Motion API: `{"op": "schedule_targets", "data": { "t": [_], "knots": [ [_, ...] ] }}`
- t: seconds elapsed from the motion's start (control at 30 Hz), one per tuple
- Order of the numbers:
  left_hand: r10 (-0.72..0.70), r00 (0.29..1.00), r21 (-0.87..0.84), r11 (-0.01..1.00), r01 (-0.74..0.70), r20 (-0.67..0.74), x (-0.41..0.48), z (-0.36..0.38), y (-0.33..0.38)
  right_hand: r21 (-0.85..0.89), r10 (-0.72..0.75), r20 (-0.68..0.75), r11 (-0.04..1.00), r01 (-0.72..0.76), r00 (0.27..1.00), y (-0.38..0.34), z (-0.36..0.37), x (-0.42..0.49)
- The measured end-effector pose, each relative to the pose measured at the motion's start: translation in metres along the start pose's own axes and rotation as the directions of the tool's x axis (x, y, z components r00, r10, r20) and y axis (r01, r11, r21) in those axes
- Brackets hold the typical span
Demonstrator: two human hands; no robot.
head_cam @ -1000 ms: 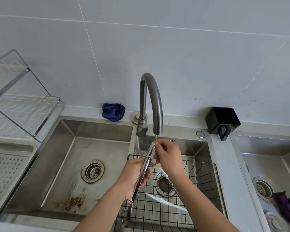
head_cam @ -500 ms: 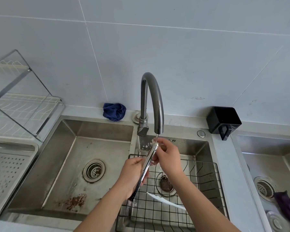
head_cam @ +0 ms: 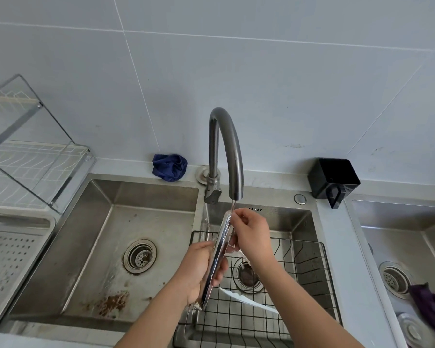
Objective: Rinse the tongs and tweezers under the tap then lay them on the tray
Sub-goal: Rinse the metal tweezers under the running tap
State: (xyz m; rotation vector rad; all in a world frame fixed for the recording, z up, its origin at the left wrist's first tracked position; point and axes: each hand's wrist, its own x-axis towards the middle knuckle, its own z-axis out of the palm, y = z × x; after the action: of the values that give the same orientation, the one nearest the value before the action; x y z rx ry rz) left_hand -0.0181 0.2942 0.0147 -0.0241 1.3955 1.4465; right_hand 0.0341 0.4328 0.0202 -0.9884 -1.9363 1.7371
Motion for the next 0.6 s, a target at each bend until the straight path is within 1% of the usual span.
{"op": "schedule_targets", "data": {
  "t": [0.07,0.1,0.17,0.23,0.33,0.43,0.47,0.57,0.6],
  "knots": [
    [0.038,0.998,-0.04,0.999,-0.036,0.053,0.0002,-0.0007,0.0001,0.007,0.015,-0.054,1.0,-0.014,0.998,-0.0005,0.0009,0.0031],
    [0.086,0.992,-0.033,0.996,-0.083,0.088,0.0005,-0.0024,0.0002,0.017,0.022,-0.081,1.0,-0.021,0.996,-0.0005,0.0009,0.0044],
    [0.194,0.972,0.084,0.975,-0.205,0.129,-0.0014,-0.004,0.0014,0.05,0.026,-0.089,0.999,-0.022,0.996,-0.0015,0.0011,0.0044],
    [0.254,0.959,0.202,0.94,-0.276,0.126,-0.0019,-0.0041,0.0022,0.061,-0.003,-0.042,0.998,0.005,0.999,-0.0031,0.0036,0.0017],
    [0.271,0.96,0.243,0.929,-0.279,0.069,-0.0011,-0.0045,0.0013,0.052,-0.007,0.023,0.999,0.006,1.0,-0.0054,0.0089,-0.002],
    [0.258,0.962,0.203,0.941,-0.27,0.085,-0.0046,-0.003,-0.0008,-0.05,-0.041,-0.046,0.998,0.038,0.998,-0.0063,0.0066,0.0032],
    [0.255,0.963,0.178,0.947,-0.266,0.084,-0.0056,-0.003,-0.0009,-0.048,-0.045,-0.033,0.998,0.043,0.998,-0.0066,0.0064,0.0034],
    [0.255,0.966,0.122,0.958,-0.259,0.044,-0.007,-0.0053,0.0019,0.073,-0.024,0.116,0.997,0.016,0.993,-0.0063,0.0085,-0.0008],
    [0.256,0.966,0.115,0.959,-0.259,0.036,-0.0072,-0.0062,0.0035,0.092,-0.01,0.144,0.996,-0.003,0.99,-0.0065,0.0083,-0.0022]
  ]
}}
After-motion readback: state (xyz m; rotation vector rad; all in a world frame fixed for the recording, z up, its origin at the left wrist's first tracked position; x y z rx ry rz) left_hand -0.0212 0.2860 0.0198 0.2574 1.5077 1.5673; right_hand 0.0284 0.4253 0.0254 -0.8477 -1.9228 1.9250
